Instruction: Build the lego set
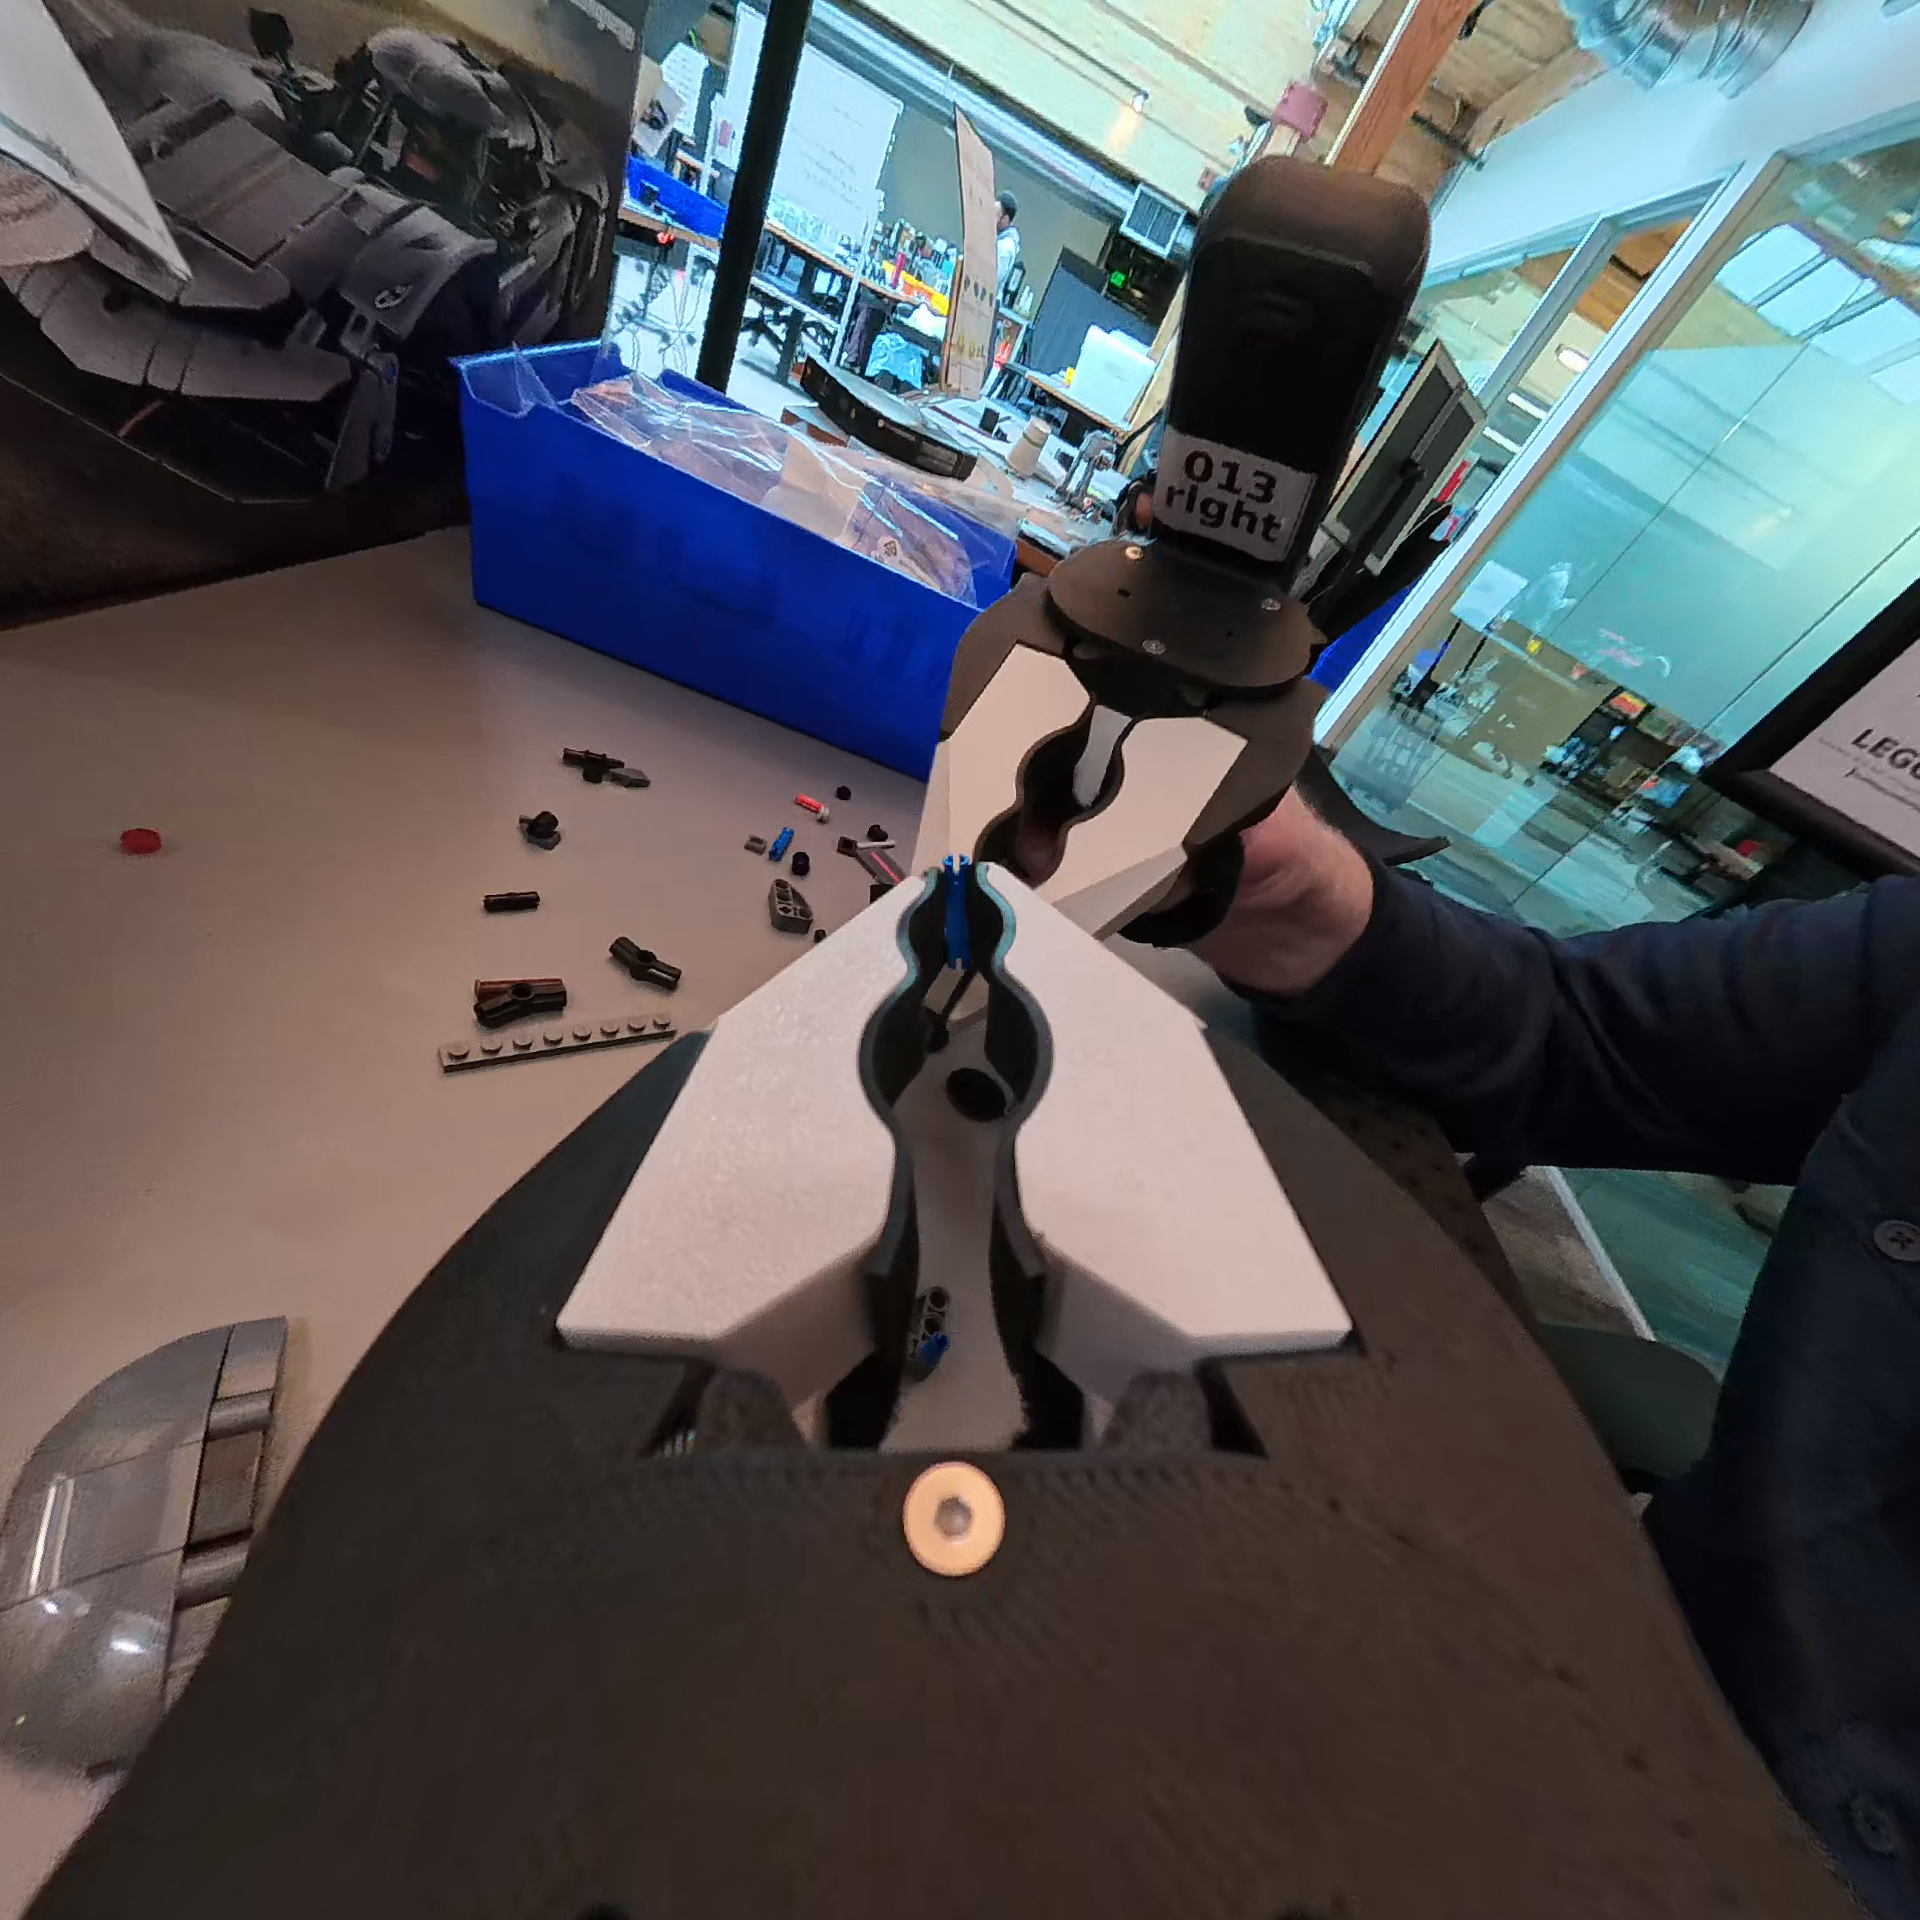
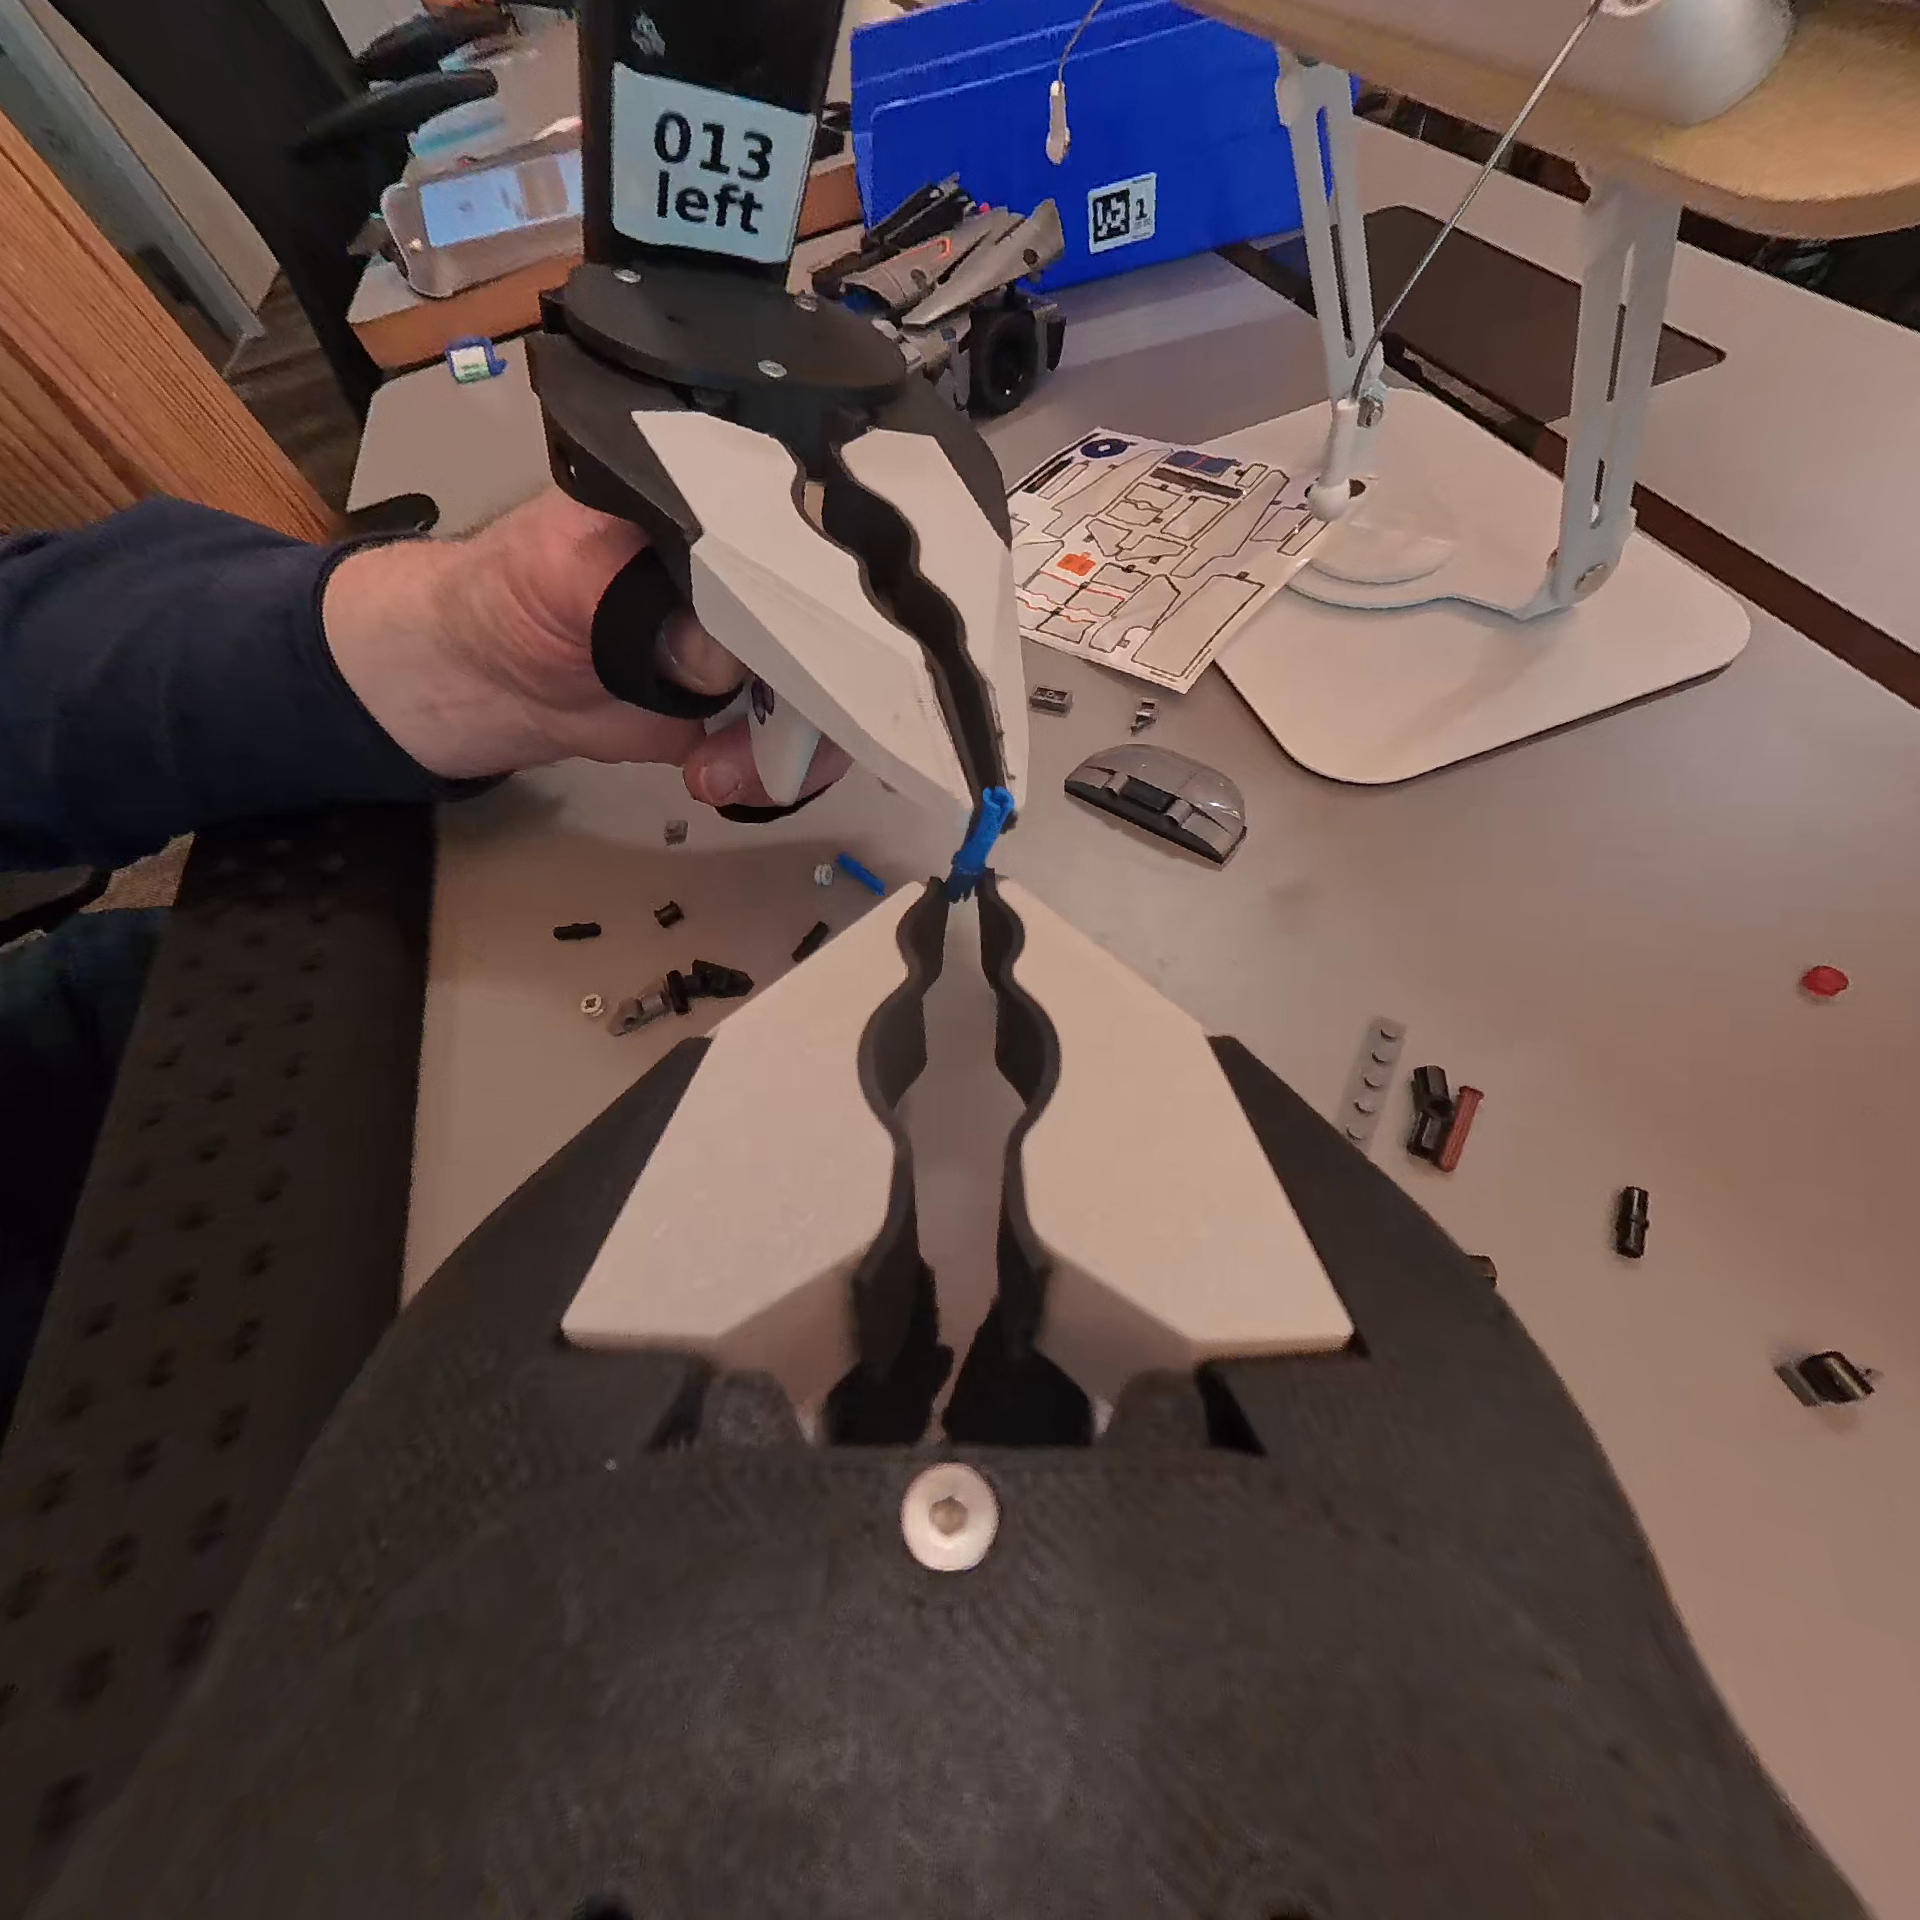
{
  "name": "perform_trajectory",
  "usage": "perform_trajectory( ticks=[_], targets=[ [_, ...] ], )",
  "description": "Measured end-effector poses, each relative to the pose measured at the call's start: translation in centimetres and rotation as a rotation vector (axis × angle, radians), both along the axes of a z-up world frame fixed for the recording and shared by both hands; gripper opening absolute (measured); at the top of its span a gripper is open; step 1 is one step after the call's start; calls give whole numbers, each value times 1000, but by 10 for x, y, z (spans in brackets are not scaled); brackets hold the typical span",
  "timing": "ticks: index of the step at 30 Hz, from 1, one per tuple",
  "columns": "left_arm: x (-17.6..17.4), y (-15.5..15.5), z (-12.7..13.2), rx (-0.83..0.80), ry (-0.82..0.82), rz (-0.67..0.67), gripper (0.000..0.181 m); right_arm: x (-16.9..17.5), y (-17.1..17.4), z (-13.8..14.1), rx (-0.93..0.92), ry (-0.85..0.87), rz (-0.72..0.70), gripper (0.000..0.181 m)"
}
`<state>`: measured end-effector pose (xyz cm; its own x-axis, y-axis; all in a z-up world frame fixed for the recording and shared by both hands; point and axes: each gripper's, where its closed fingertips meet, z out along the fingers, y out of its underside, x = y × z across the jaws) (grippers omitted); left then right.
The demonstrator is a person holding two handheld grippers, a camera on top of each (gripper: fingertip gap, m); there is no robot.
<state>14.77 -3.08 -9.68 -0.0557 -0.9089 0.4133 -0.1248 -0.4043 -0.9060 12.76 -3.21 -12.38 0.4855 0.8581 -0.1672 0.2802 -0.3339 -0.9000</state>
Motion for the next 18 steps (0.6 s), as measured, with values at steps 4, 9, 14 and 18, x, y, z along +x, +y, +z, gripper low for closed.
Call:
perform_trajectory(
  ticks=[4,9,14,18],
  targets=[
    [-1,1,0,-13,-11,-2,0,1,0,1,0,9,2,3],
    [-4,4,1,-13,-20,6,0,5,2,5,-14,55,2,2],
    [-6,6,-6,-9,7,6,0,11,4,12,-12,107,-7,2],
    [-4,2,-7,1,10,-6,0,11,3,13,-13,113,1,2]
  ],
)
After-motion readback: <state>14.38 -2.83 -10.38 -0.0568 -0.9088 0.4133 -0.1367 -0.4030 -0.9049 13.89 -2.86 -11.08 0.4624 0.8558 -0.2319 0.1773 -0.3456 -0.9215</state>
